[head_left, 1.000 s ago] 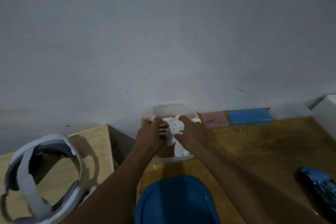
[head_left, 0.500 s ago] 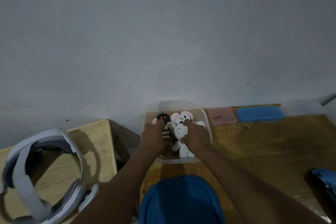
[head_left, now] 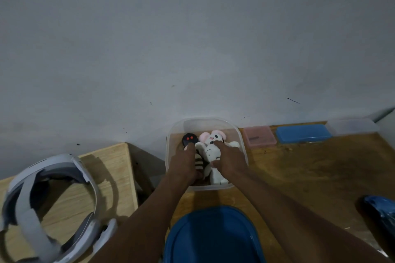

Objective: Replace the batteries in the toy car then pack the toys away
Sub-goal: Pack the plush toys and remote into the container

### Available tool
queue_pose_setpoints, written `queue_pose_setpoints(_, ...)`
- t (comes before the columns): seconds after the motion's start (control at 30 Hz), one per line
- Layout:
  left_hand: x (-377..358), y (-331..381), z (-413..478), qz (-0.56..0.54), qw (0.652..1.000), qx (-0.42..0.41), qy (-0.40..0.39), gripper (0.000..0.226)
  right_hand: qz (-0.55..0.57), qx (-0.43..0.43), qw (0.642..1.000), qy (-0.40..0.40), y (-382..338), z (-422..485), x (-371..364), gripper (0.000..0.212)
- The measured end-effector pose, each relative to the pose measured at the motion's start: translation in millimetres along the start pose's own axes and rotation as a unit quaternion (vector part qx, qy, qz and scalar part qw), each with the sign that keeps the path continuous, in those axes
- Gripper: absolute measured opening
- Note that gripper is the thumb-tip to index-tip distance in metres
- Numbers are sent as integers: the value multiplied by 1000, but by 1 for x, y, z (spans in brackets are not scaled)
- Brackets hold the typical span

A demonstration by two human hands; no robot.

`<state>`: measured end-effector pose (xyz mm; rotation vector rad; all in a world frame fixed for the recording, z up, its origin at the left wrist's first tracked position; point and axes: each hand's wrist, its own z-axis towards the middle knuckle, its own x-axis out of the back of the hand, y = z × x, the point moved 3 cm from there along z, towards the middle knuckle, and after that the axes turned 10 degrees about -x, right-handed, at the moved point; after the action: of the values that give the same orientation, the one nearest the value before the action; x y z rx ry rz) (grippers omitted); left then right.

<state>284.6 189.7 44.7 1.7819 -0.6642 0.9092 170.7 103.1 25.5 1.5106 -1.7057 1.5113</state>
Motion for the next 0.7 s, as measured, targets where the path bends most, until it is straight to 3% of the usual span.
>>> queue_pose_setpoints(0.1, 2, 2, -1, 3, 1000, -14, 7, 68, -29, 6, 1000, 1, 1, -6, 3, 72)
queue_pose_setpoints(0.2, 7, 2, -6, 19, 1000, -21, 12, 67, -45, 6, 999, 14, 2, -14, 6, 76)
queue_pose_setpoints(0.47, 29, 17, -43, 71, 986, -90, 119, 45, -66, 66, 992, 88, 0, -44, 36, 50)
queue_pose_setpoints(0.7, 18, 35, -101, 90, 977, -79, 177, 42, -49, 95, 989, 105, 21, -88, 51, 43)
